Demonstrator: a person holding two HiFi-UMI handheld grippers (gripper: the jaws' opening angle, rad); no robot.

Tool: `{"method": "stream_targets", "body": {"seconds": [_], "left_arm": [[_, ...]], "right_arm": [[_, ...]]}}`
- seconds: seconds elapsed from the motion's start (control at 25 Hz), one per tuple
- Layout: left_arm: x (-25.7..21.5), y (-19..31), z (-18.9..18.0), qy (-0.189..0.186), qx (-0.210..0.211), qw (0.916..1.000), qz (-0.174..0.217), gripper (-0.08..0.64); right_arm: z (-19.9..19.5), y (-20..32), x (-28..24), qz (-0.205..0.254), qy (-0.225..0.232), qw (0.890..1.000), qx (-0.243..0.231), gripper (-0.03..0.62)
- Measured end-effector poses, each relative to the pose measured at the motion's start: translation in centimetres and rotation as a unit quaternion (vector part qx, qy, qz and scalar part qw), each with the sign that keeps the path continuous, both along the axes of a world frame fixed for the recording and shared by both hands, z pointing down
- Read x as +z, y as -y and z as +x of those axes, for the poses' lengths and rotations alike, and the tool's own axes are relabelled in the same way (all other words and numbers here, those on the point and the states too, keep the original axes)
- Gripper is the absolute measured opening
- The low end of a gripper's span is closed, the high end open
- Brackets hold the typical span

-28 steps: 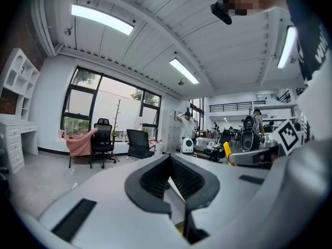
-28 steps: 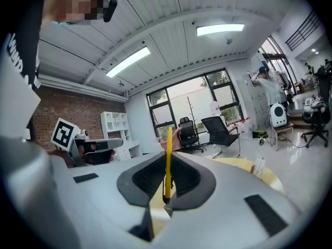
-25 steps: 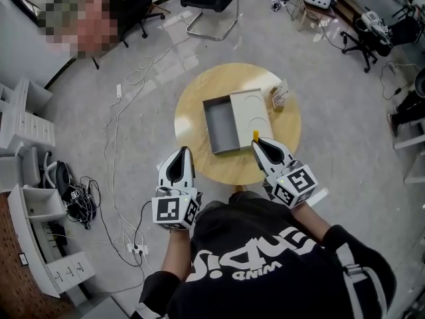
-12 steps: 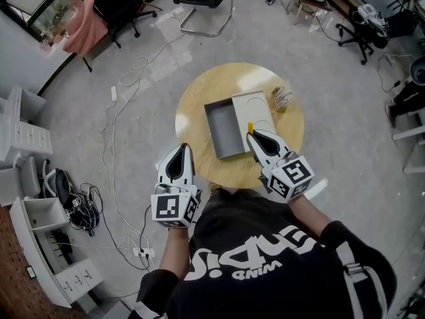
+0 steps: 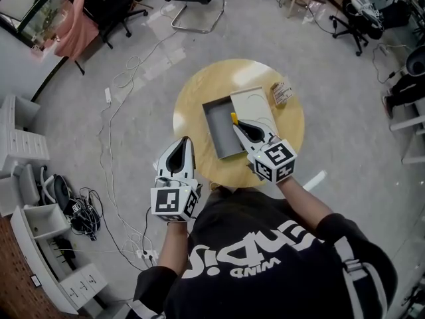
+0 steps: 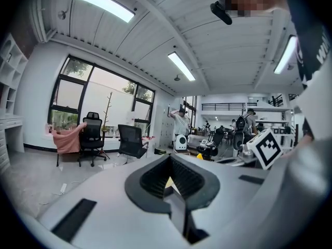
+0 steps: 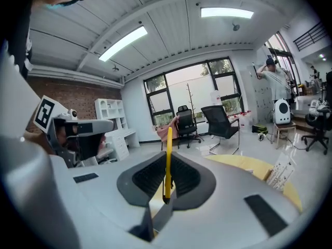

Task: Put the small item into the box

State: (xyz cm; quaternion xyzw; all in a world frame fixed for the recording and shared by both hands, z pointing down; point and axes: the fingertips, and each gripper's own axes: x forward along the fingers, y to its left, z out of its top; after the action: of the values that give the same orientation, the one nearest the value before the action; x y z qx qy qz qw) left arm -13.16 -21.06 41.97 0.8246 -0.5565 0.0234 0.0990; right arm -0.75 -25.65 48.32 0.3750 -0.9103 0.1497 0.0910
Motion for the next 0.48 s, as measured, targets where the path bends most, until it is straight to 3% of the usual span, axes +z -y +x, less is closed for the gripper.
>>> {"method": "stream_targets", "body": {"seconds": [0.48], "left_arm": [[0.6, 1.4, -1.1, -0.006, 0.008, 0.9999, -0.003, 0.009]], "right_arm": [[-3.3, 3.7, 9.9, -0.066, -0.106, 0.992, -0.012, 0.025]]}}
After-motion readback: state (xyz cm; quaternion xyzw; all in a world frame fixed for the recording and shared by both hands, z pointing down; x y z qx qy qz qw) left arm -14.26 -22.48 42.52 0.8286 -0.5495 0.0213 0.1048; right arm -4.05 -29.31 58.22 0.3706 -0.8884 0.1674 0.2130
